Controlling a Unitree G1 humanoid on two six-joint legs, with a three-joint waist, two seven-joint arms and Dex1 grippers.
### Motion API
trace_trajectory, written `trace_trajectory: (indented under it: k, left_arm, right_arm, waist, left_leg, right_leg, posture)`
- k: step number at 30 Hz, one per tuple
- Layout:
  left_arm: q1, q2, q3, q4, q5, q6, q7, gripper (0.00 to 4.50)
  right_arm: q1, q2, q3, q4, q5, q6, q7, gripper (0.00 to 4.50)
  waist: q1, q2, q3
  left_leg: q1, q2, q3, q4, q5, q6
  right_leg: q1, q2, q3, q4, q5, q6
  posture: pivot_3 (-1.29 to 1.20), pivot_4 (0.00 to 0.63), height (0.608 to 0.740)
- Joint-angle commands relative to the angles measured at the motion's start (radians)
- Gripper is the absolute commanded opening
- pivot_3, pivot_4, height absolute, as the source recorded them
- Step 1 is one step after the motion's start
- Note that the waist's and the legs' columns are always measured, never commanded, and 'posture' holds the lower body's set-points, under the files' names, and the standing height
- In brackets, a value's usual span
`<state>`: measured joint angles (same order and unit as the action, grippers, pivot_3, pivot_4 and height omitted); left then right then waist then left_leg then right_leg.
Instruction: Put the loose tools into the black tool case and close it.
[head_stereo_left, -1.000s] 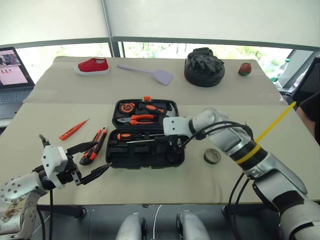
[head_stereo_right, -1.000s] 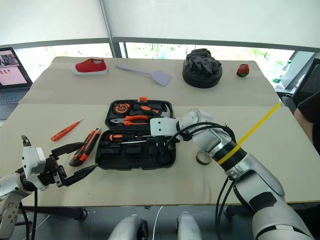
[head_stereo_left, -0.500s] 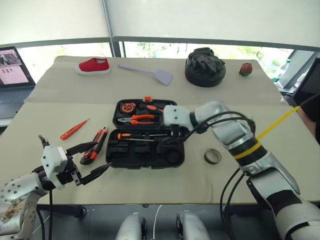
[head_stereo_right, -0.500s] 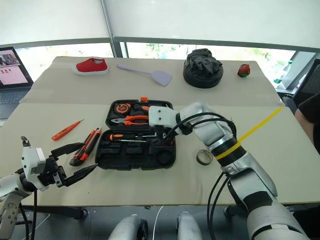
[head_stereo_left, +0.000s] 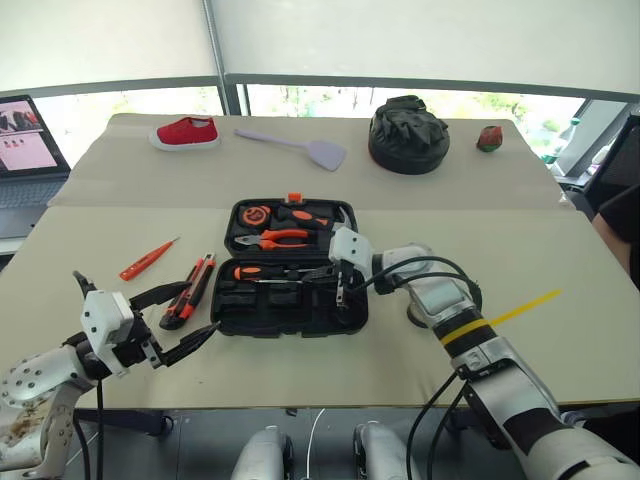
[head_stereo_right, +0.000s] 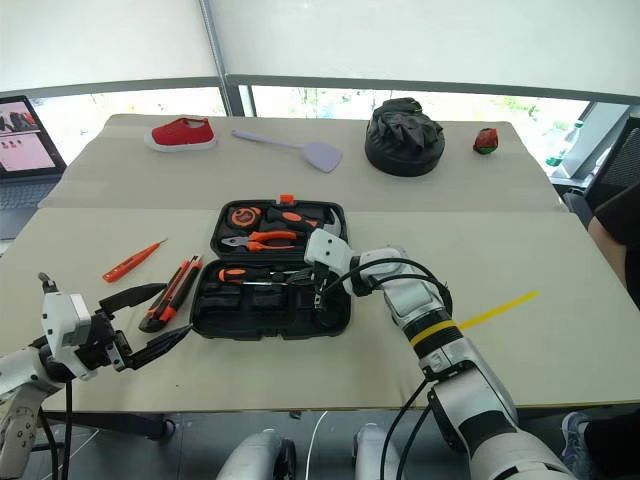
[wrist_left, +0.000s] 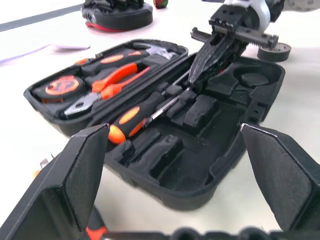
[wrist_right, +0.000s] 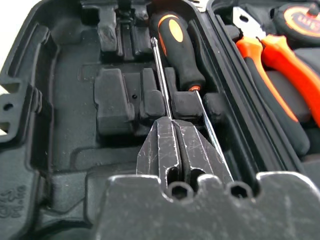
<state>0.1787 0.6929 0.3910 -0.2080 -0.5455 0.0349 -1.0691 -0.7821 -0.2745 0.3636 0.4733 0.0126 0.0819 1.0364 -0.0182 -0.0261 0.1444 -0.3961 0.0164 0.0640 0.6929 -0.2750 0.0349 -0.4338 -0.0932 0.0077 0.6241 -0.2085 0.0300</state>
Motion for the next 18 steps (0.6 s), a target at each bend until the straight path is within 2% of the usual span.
trace_trajectory:
  k: [1,4,10,16,18]
  left_arm:
    - [-0.019,0.023,0.014,-0.012,-0.003,0.009,0.007,4.5]
    - [-0.025,0.028,0.018,-0.007,-0.001,0.015,0.012,4.5]
    - [-0.002,0.023,0.026,-0.007,-0.003,0.021,0.021,4.5]
    - [0.064,0.002,0.114,0.035,-0.011,0.012,0.06,4.5]
    - [0.103,-0.012,0.174,0.085,-0.022,0.017,0.077,4.5]
  right_arm:
    - [-0.009,0.023,0.015,0.071,-0.043,0.004,-0.033,0.03]
    - [-0.02,0.041,0.041,0.083,-0.064,0.026,-0.032,0.03]
    - [-0.014,0.045,0.071,0.007,-0.089,0.073,-0.008,0.03]
    - [0.038,0.025,-0.147,-0.217,0.13,0.06,-0.001,0.03]
    - [0.097,-0.023,-0.204,-0.317,0.197,0.091,0.021,0.58]
  waist:
    - [-0.002,0.0,0.0]
    - [-0.008,0.0,0.0]
    - [-0.025,-0.001,-0.001]
    - [-0.024,-0.001,-0.001]
    - [-0.023,-0.001,-0.001]
  left_leg:
    - [0.003,0.0,0.0,0.0,0.0,0.0]
    - [0.012,0.001,0.0,-0.002,0.0,0.0]
    - [0.018,0.002,0.0,-0.008,0.002,-0.004]
    - [0.012,0.001,-0.001,-0.014,0.003,-0.005]
    - [0.008,0.001,-0.001,-0.014,0.003,-0.005]
  right_leg:
    - [0.002,0.001,0.0,0.0,0.0,-0.001]
    - [0.011,0.001,0.0,0.0,-0.002,-0.003]
    - [0.011,0.001,0.001,0.002,-0.003,-0.004]
    - [0.005,0.0,0.0,0.001,-0.003,-0.005]
    - [0.002,-0.001,-0.001,0.001,-0.003,-0.005]
  posture:
    - [0.0,0.15,0.74]
    - [0.0,0.15,0.74]
    - [0.0,0.15,0.74]
    - [0.0,0.15,0.74]
    - [0.0,0.15,0.74]
